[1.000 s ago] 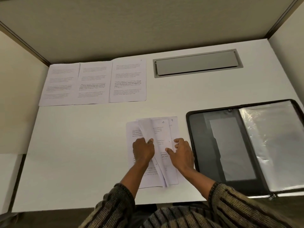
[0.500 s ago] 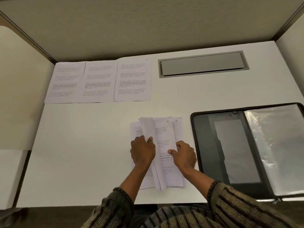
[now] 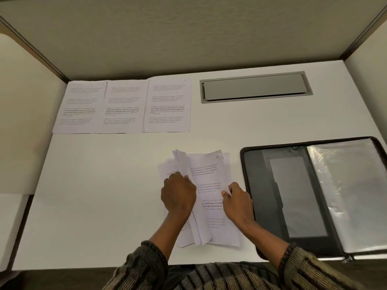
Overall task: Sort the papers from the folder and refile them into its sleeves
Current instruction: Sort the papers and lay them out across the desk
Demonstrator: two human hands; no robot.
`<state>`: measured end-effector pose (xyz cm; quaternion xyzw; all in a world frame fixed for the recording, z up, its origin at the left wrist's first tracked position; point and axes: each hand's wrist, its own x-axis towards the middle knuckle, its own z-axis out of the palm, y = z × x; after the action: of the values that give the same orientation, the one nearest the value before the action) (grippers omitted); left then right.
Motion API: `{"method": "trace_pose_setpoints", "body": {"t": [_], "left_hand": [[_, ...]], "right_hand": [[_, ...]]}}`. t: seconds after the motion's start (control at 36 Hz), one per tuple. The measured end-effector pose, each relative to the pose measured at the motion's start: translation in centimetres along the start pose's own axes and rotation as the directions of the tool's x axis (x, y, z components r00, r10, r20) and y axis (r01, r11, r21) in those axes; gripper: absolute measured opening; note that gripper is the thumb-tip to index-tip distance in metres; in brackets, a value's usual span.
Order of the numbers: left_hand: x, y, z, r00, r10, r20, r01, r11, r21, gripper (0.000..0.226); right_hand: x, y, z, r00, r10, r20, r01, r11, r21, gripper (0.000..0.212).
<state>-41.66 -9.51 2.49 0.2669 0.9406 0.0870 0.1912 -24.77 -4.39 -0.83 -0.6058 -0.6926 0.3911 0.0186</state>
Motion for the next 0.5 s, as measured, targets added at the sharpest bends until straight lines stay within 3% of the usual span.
{"method": "trace_pose_setpoints", "body": {"t": [0.14, 0.25, 0.5], "left_hand": [[-0.4, 0.5, -0.2, 0.999, 0.044, 0.005, -0.045, 0.995, 0.084, 0.03], [-0.7, 0.8, 0.3, 0.998, 0.038, 0.047, -0.044, 0.992, 0.118, 0.031], [-0.3, 1.5, 2.3, 0.985, 0.036, 0.169, -0.039, 0.999, 0.015, 0.035]], "right_hand": [[-1.4, 0.0, -1.1, 0.995, -0.042, -0.092, 0.044, 0.999, 0.016, 0.014], [-2.5, -0.2, -3.6, 0.974, -0.12, -0.192, 0.103, 0.99, -0.096, 0.019], [0.8, -0.9, -10.7, 0.857, -0.179, -0.483, 0.179, 0.983, -0.047, 0.015]]}}
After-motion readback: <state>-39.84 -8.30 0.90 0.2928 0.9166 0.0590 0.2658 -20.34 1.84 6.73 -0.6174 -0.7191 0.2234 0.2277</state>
